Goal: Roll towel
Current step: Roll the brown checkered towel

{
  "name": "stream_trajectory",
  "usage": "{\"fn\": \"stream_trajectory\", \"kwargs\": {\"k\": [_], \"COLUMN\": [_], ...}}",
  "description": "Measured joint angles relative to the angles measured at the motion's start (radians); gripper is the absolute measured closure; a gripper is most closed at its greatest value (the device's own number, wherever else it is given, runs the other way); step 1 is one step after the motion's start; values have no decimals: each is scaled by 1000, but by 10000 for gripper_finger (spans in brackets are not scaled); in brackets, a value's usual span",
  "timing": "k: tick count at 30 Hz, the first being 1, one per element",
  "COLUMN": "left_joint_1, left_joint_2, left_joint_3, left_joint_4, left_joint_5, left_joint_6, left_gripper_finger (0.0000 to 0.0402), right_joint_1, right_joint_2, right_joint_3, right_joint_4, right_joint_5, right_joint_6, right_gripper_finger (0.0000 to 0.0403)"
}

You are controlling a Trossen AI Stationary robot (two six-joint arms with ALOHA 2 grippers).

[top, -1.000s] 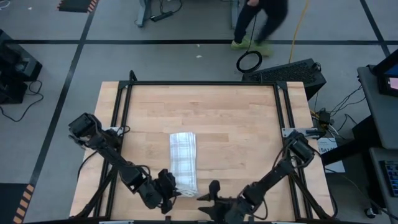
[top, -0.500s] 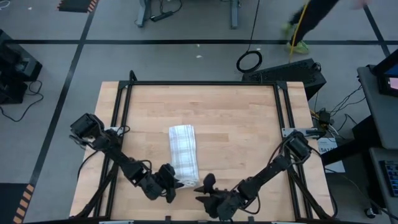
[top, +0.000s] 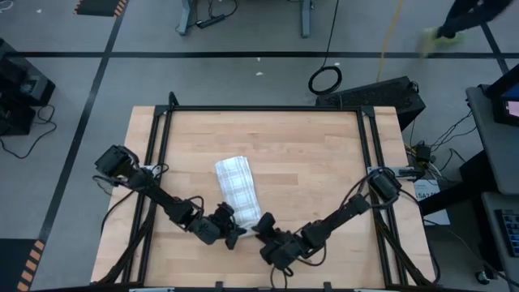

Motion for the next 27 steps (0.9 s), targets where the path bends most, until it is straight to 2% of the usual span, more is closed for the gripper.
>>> {"fn": "stream_trajectory", "kwargs": {"k": [7, 13, 19, 24, 27], "left_joint_1": [24, 11, -46, -113, -152], "left_joint_2": [0, 0, 35, 73, 94], "left_joint_3": [0, 0, 0, 1, 1], "left_joint_4": [13, 8, 21, 82, 123], "left_joint_5": [-5, -71, -139, -219, -253], "left_joint_6": [-1, -36, -53, -47, -45], "left_gripper_finger": [380, 380, 380, 380, 380], "right_joint_1": [-51, -77, -20, 30, 34], "right_joint_2": [0, 0, 0, -6, -42], "right_joint_3": [0, 0, -1, -1, -1], "right_joint_4": [-25, -46, -62, -84, -102], "right_joint_5": [22, -9, 76, 126, 40], "right_joint_6": [-15, 51, 49, 179, 340], "right_gripper_finger": [184, 166, 165, 165, 165]}}
